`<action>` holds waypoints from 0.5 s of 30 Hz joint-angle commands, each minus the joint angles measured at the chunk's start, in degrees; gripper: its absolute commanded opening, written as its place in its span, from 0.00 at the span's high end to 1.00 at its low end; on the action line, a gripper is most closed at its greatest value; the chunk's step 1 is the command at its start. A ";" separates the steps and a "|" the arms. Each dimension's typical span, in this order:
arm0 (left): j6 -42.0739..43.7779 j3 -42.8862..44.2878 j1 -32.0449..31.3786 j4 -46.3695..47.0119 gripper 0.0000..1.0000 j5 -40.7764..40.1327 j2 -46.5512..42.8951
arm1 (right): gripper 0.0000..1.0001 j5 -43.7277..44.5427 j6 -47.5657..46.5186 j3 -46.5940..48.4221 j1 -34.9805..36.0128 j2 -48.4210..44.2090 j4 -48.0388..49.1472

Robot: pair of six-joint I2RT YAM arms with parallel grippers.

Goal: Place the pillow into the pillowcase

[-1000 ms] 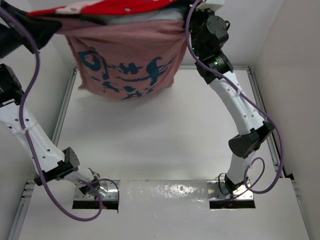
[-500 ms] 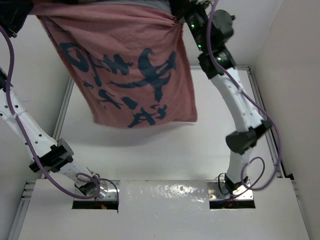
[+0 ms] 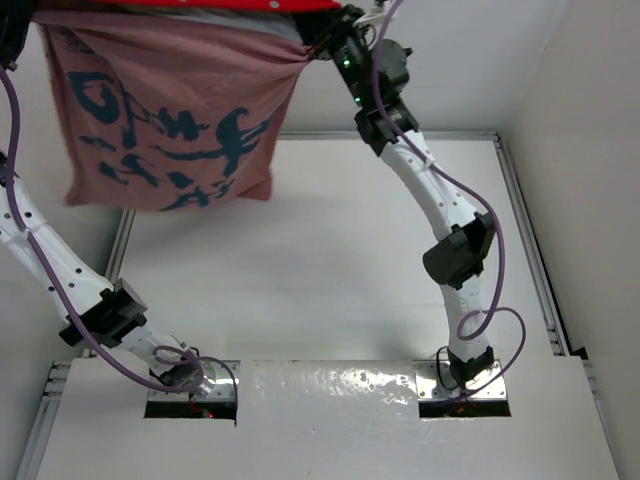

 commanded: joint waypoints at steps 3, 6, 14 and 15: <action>-12.28 -5.12 1.56 25.81 1.00 -3.17 -0.47 | 1.00 -0.36 0.15 -4.83 -18.78 -10.44 8.12; -15.20 -5.83 0.15 27.77 1.00 8.84 -1.35 | 1.00 -15.64 -4.89 -20.95 -21.60 -20.17 11.55; -15.51 -17.38 5.38 11.30 0.35 34.20 -3.36 | 0.01 -37.50 -39.70 -55.81 -14.92 -62.50 -30.18; -17.38 -21.26 8.12 12.03 0.35 34.12 -4.59 | 0.01 -37.07 -41.83 -57.33 -14.92 -65.96 -35.50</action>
